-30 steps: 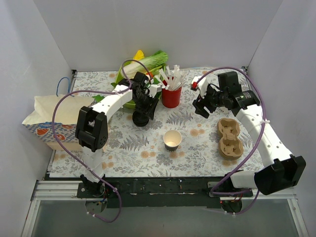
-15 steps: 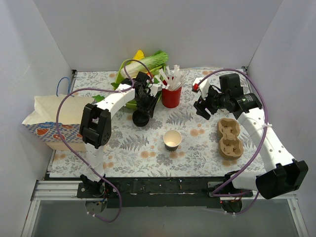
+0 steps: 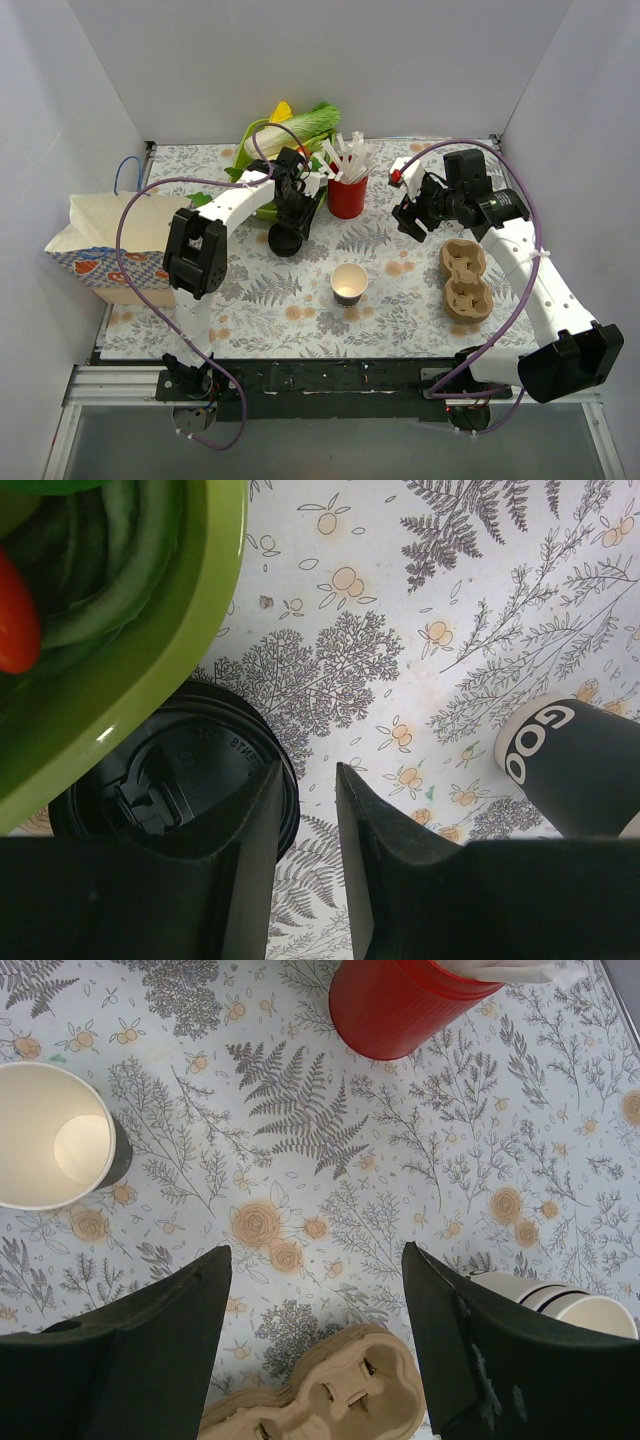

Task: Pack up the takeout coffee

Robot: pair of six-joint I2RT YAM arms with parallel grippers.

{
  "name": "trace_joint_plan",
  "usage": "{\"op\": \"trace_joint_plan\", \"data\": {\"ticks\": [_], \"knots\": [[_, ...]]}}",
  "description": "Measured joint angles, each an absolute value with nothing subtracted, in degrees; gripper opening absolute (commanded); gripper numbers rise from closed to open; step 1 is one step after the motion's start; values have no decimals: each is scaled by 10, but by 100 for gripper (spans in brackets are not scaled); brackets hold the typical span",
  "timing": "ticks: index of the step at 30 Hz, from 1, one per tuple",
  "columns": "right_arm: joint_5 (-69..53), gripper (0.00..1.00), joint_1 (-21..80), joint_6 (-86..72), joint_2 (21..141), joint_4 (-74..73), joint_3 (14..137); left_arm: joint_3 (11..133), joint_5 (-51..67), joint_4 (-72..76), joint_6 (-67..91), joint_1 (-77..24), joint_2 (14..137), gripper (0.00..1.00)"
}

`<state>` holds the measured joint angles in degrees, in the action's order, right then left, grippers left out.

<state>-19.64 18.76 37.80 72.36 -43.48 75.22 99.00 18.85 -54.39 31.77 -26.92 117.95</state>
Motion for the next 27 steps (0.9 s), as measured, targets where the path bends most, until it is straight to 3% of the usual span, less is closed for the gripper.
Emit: {"op": "trace_joint_plan", "data": {"ticks": [9, 22, 27], "knots": [[-196, 76, 188, 380, 724, -435, 752, 990, 188, -544, 317, -269, 1191, 20], [-194, 76, 188, 380, 724, -434, 752, 991, 180, -544, 314, -269, 1195, 0], [-194, 76, 188, 380, 724, -434, 752, 991, 161, -550, 310, -269, 1192, 0]]}}
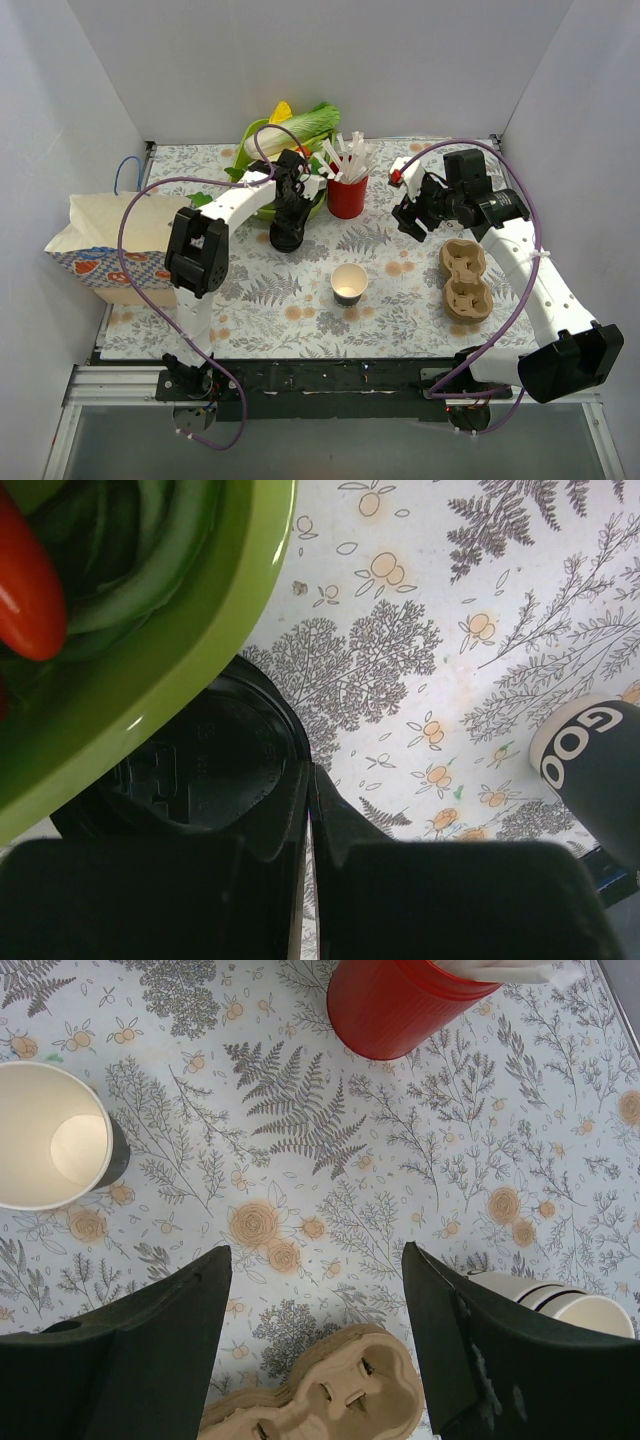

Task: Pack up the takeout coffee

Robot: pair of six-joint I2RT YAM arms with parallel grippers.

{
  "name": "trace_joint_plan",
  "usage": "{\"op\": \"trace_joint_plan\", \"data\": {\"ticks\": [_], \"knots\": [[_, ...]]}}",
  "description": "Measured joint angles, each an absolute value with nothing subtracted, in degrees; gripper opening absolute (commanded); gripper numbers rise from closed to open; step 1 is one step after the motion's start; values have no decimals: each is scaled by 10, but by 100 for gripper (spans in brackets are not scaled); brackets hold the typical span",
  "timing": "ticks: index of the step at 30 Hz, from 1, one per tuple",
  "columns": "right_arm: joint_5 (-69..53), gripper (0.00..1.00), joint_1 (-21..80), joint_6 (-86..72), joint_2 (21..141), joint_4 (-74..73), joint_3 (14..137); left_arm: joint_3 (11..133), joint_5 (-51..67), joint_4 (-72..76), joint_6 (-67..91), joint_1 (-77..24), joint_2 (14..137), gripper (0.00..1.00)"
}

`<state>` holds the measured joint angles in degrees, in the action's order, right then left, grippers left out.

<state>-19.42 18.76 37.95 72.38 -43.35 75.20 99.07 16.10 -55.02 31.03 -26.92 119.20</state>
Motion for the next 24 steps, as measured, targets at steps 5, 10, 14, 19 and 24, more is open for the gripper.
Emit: {"op": "trace_joint_plan", "data": {"ticks": [5, 10, 14, 19, 24], "knots": [[-195, 76, 188, 380, 725, -434, 752, 990, 139, -563, 300, -269, 1169, 0], [-198, 77, 188, 379, 736, -433, 752, 988, 127, -570, 293, -269, 1119, 0], [-201, 77, 189, 379, 751, -433, 755, 986, 123, -570, 288, -269, 1092, 0], [-203, 77, 192, 378, 755, -433, 758, 967, 115, -570, 283, -269, 1087, 0], [-204, 77, 196, 378, 755, -431, 762, 950, 112, -568, 279, -269, 1087, 0]]}}
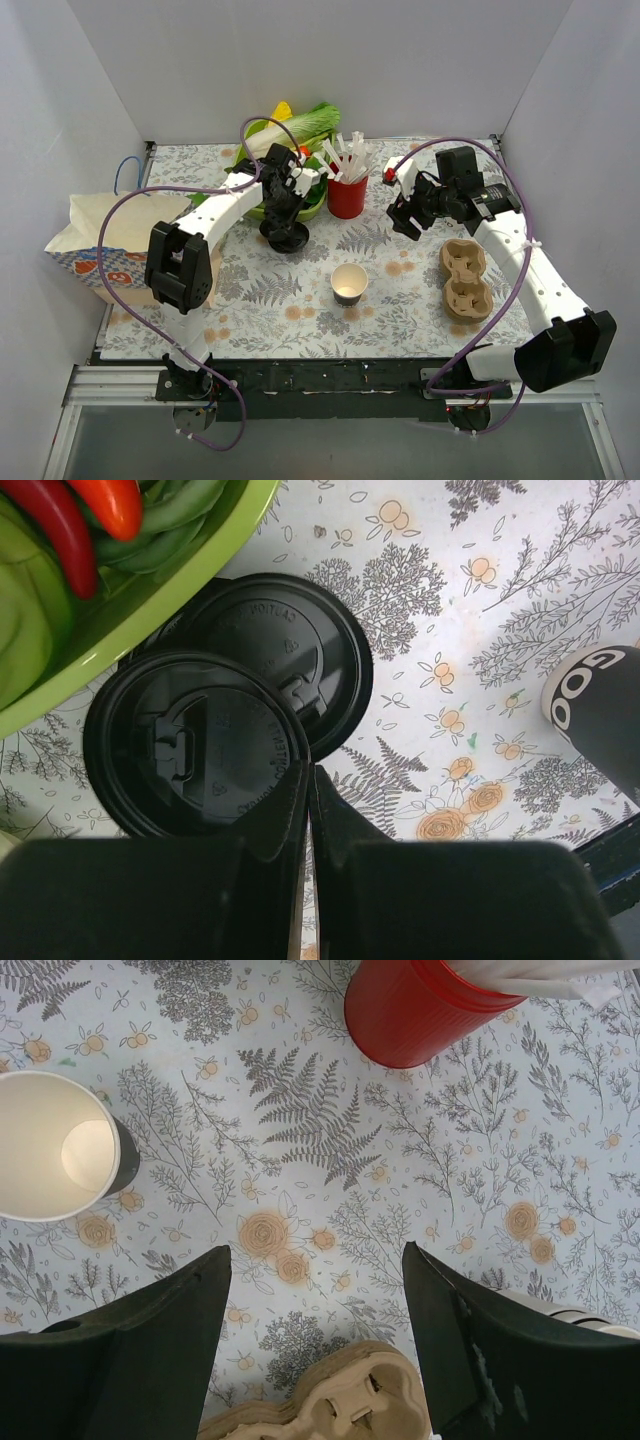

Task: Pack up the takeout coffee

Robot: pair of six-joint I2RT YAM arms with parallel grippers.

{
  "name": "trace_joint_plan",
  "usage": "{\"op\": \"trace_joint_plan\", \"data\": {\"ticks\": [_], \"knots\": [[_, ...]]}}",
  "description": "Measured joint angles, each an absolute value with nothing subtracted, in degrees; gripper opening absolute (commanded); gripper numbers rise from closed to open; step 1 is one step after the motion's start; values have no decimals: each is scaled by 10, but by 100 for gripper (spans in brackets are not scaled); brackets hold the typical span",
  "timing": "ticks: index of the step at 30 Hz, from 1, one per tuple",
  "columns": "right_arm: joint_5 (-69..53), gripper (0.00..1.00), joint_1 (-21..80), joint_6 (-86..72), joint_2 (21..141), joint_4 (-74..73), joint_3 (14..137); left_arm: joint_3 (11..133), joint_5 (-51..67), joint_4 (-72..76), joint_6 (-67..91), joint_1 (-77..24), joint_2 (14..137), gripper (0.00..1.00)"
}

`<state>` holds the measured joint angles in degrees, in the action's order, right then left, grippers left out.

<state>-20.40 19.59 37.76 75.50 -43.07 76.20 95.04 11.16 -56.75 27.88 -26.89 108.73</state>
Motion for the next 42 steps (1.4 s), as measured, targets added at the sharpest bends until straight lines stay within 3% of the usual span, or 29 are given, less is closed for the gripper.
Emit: {"op": "trace_joint_plan", "data": {"ticks": [14, 23, 29, 34, 38, 42], "knots": [[-207, 76, 197, 377, 748, -430, 760, 946, 139, -573, 263, -269, 1064, 0], [-244, 76, 199, 314, 739, -429, 760, 891, 318, -469, 295, -284, 843, 0], [-315, 76, 199, 266, 701, -409, 749, 869, 439, -404, 297, -354, 805, 0], [-347, 77, 199, 265, 682, -406, 736, 746, 555, -281, 342, -324, 799, 0], [-368, 78, 199, 261, 665, -411, 711, 570, 651, 0, 560, -328, 786, 0], [-397, 78, 199, 257, 639, -425, 671, 472, 685, 208, 743, -332, 793, 0]]}}
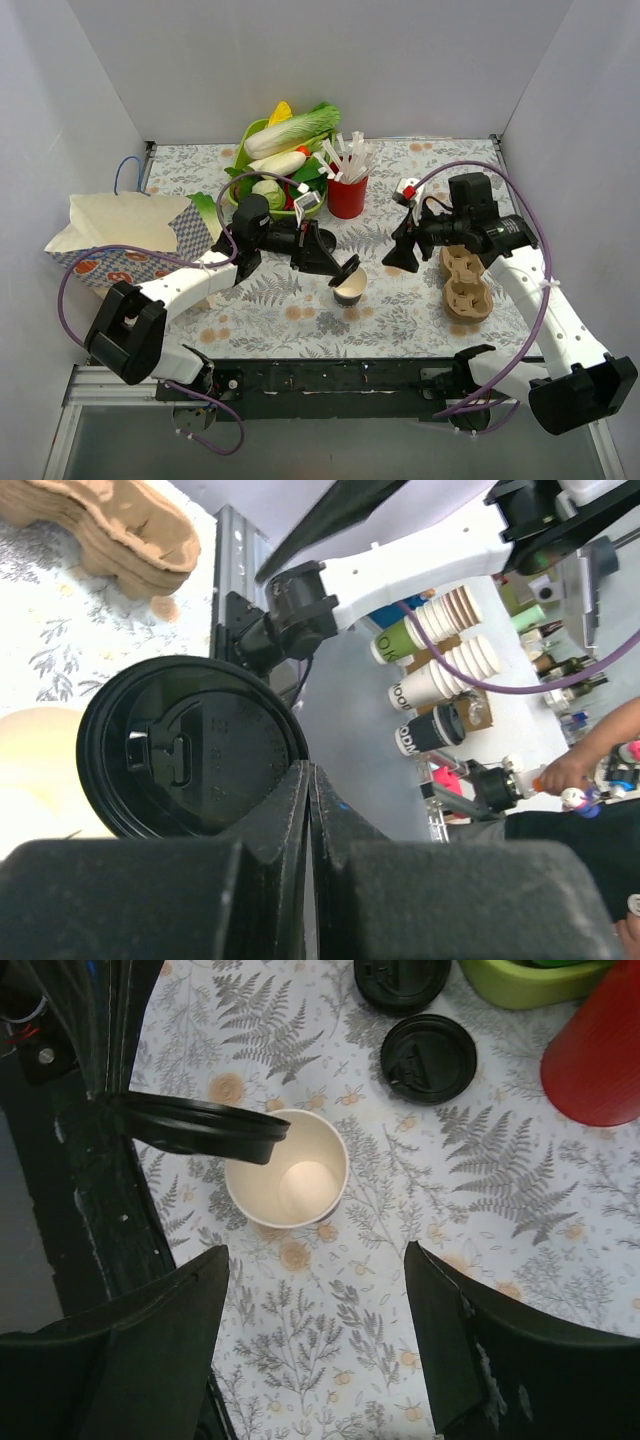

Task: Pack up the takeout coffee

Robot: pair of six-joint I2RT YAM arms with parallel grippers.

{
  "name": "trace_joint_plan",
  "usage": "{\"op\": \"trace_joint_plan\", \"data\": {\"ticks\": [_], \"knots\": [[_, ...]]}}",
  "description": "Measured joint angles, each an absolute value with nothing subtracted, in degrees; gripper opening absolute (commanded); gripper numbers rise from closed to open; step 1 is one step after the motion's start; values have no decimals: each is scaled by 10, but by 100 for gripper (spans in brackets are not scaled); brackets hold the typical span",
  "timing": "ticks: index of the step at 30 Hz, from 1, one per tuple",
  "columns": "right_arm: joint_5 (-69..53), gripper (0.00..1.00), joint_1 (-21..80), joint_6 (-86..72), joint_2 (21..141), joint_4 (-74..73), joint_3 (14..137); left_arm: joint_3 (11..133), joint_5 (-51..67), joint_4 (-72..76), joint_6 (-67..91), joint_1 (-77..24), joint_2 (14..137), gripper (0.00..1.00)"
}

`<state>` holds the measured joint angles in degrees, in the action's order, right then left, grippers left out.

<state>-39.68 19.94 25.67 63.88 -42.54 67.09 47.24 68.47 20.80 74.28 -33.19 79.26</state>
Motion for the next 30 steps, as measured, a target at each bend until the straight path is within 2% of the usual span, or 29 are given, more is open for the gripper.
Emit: {"op": "trace_joint_plan", "data": {"ticks": [5, 17, 30], "knots": [[-430, 77, 200, 247, 633, -431, 630, 455, 689, 343, 861, -333, 798, 0], [-466, 80, 200, 212, 660, -349, 583, 460, 684, 378, 921, -333, 877, 0], [-482, 80, 207, 246, 689, -315, 563, 480, 691, 456, 1000, -333, 955, 0]]}}
